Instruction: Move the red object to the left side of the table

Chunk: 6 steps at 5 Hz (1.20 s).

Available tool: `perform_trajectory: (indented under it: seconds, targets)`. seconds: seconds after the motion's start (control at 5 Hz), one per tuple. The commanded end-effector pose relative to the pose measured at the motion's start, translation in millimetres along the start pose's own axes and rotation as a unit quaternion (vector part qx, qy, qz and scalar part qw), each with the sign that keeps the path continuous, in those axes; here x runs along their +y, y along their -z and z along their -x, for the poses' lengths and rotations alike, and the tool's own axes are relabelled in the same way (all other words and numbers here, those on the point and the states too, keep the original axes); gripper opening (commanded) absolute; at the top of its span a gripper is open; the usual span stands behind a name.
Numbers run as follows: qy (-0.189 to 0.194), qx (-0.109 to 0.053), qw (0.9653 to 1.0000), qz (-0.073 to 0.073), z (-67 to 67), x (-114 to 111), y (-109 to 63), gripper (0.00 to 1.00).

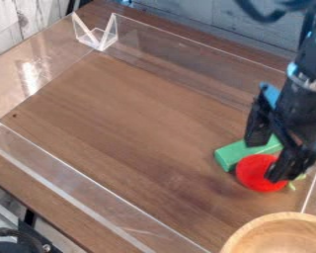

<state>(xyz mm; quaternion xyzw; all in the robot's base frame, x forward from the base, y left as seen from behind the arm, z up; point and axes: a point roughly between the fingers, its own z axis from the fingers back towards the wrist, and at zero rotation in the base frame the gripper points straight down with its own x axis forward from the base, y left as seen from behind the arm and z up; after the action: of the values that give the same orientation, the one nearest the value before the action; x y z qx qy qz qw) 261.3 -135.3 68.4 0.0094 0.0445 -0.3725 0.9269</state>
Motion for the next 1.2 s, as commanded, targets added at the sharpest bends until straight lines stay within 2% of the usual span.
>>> perform_trajectory:
  seconds: [0.0, 0.2, 0.4, 0.6, 1.0]
  targets:
    - [0.014, -0.046, 0.9985, -0.026, 5.9, -3.9, -24.8, 1.00]
    - [-0.009, -0.061, 0.9967, -0.052, 6.6, 1.9, -38.6, 1.00]
    - [-0.031, -0.080, 0.9941, -0.067, 10.1, 7.2, -46.6, 1.00]
    - [-0.026, -0.086, 0.9939, -0.063, 11.7, 7.2, -40.6, 1.00]
    - [-0.019, -0.100, 0.9928, -0.062, 5.4, 7.6, -27.0, 1.00]
